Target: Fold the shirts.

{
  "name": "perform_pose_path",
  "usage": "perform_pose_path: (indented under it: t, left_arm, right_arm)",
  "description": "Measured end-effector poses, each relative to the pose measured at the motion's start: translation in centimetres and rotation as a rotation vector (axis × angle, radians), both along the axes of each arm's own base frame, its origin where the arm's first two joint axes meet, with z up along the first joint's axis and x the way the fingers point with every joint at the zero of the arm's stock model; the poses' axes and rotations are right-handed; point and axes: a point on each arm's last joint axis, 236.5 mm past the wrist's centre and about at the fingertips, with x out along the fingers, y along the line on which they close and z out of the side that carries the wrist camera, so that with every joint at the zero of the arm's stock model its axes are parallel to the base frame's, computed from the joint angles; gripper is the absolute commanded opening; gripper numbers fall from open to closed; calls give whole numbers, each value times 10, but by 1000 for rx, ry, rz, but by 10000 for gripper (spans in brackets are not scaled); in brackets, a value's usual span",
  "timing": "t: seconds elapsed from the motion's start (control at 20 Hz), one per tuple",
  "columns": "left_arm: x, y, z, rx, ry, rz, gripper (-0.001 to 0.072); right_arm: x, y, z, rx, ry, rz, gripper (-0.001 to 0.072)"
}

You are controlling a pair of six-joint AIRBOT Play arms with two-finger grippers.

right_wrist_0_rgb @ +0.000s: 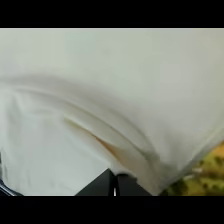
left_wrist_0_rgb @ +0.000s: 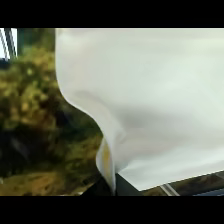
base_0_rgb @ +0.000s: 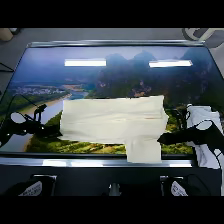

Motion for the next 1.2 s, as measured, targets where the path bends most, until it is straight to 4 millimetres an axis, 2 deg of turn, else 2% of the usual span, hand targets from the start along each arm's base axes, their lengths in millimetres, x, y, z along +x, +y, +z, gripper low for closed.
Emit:
perform_pose_path:
  t: [0.2,0.35,0.5,0.6,0.7,0.85,0.95,1.0,1.05,1.1,1.15,1.2]
  left_arm:
    - [47,6,45,18,-151,10,23]
    - [91,9,59,0,-199,50,24]
    - [135,3,56,-63,-197,90,25]
    - [160,-2,49,-114,-183,114,25]
    - [181,-6,45,-154,-177,136,24]
    - [195,-8,31,-182,-142,171,23]
    - [194,-5,16,-170,-85,197,25]
    - [190,-3,8,-163,-48,205,70]
    - [185,-2,1,-157,-12,210,265]
    - [183,-1,-4,-150,9,214,564]
    - [180,-1,-6,-151,30,218,643]
    - [178,-1,-6,-152,42,220,644]
  right_arm:
    - [81,-20,57,-40,-239,-35,21]
    - [138,-30,76,-23,-329,-82,21]
    - [187,-25,68,7,-350,-92,22]
    - [212,-18,52,21,-342,-114,22]
    - [229,-20,37,18,-333,-160,22]
    - [243,-27,20,-10,-330,-201,22]
    - [245,-33,11,-44,-325,-198,23]
    - [245,-36,8,-61,-322,-194,59]
    - [244,-38,5,-72,-317,-194,258]
    - [244,-40,3,-84,-317,-192,541]
    - [244,-41,3,-88,-316,-191,669]
    - [244,-42,6,-90,-318,-186,715]
